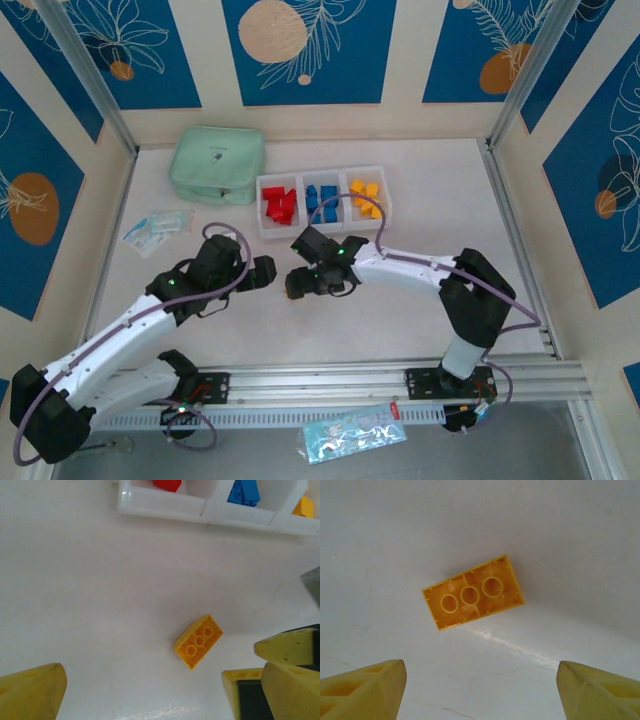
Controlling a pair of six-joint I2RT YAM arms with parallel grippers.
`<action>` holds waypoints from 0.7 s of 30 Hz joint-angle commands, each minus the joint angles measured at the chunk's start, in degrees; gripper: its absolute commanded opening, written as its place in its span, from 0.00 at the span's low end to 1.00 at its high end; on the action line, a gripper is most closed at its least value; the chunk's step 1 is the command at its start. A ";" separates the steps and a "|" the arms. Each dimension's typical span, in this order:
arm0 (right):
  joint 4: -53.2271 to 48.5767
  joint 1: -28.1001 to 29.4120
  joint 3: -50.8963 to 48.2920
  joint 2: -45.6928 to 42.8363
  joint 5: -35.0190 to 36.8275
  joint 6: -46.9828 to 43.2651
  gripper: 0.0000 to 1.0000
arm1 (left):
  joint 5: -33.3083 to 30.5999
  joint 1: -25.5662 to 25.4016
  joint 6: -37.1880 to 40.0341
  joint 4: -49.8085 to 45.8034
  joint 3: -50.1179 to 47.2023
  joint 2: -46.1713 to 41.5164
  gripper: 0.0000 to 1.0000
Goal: Sort the legos into containers by color
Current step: Pick up the lego from the center of the table.
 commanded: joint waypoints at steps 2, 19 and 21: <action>2.09 1.58 2.05 4.27 -0.99 2.67 0.80 | -1.78 0.59 -1.17 -1.57 -1.07 -1.29 0.99; 0.68 1.36 16.54 19.98 5.42 -2.12 0.74 | -6.40 1.54 -1.07 -5.36 -1.85 -6.81 0.99; -0.06 1.80 17.15 20.57 6.09 -2.63 0.70 | -6.57 1.64 -1.08 -5.61 -1.92 -7.21 0.99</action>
